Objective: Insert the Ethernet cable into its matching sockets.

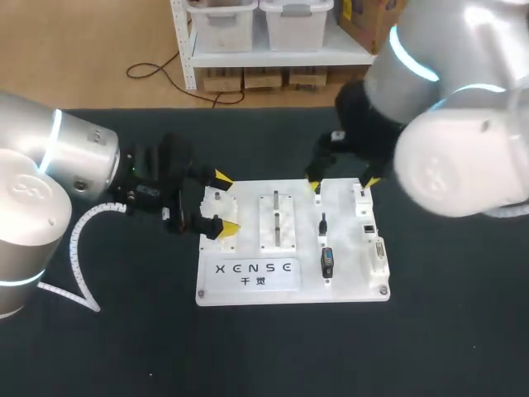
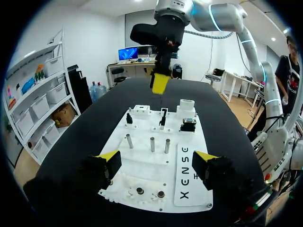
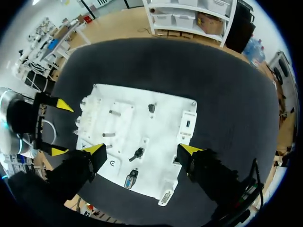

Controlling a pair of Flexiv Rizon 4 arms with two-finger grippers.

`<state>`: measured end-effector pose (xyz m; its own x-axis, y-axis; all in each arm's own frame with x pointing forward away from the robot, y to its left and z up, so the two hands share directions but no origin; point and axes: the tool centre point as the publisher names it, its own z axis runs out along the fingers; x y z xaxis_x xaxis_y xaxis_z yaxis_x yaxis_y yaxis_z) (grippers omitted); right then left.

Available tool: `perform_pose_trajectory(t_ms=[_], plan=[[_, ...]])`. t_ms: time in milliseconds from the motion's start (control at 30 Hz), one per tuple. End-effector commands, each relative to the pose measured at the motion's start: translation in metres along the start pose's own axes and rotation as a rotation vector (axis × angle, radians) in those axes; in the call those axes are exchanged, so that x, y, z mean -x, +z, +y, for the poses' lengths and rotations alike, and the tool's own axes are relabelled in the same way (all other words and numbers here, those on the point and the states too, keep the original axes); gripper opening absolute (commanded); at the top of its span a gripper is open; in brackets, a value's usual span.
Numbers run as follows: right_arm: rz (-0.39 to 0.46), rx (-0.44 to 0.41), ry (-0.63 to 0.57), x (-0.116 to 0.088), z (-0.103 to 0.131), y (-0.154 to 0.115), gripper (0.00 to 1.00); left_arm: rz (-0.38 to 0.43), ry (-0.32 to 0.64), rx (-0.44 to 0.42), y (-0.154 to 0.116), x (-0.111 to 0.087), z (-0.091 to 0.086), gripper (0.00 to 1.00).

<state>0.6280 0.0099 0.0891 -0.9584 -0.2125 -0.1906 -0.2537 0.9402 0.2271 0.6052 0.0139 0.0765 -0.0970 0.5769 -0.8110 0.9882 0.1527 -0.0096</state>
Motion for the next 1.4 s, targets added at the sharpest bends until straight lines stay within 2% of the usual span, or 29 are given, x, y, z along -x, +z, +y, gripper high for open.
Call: perform_pose_trajectory(t_ms=[33, 300, 700, 733, 800, 900, 1000, 1267, 1300, 1400], plan=[[0.043, -0.094, 0.011, -0.006, 0.008, 0.021, 1.0, -0.005, 0.002, 0.0, 0.0, -0.001, 0.0, 1.0], [0.112, -0.141, 0.046, -0.021, 0.008, 0.046, 1.0, -0.005, 0.002, 0.0, 0.0, -0.001, 0.0, 1.0], [0.151, -0.18, 0.083, -0.023, 0.006, 0.059, 1.0, -0.005, 0.002, 0.0, 0.0, -0.001, 0.0, 1.0], [0.153, -0.179, 0.085, -0.023, 0.006, 0.059, 0.91, -0.005, 0.002, 0.0, 0.0, -0.001, 0.0, 1.0], [0.155, -0.182, 0.084, -0.022, 0.007, 0.06, 0.84, -0.005, 0.002, 0.0, 0.0, -0.001, 0.0, 1.0], [0.162, -0.192, 0.085, -0.022, 0.007, 0.064, 0.47, -0.005, 0.002, 0.0, 0.0, -0.001, 0.0, 1.0], [0.168, -0.201, 0.086, -0.022, 0.006, 0.066, 0.39, -0.005, 0.002, 0.0, 0.0, -0.001, 0.0, 1.0], [0.174, -0.213, 0.083, -0.02, 0.006, 0.072, 0.31, -0.005, 0.002, 0.0, 0.0, -0.001, 0.0, 1.0], [0.176, -0.215, 0.084, -0.02, 0.006, 0.072, 0.26, -0.005, 0.002, 0.0, 0.0, -0.001, 0.0, 1.0], [0.178, -0.217, 0.084, -0.02, 0.006, 0.071, 0.0, -0.005, 0.002, 0.0, 0.0, -0.001, 0.0, 1.0]])
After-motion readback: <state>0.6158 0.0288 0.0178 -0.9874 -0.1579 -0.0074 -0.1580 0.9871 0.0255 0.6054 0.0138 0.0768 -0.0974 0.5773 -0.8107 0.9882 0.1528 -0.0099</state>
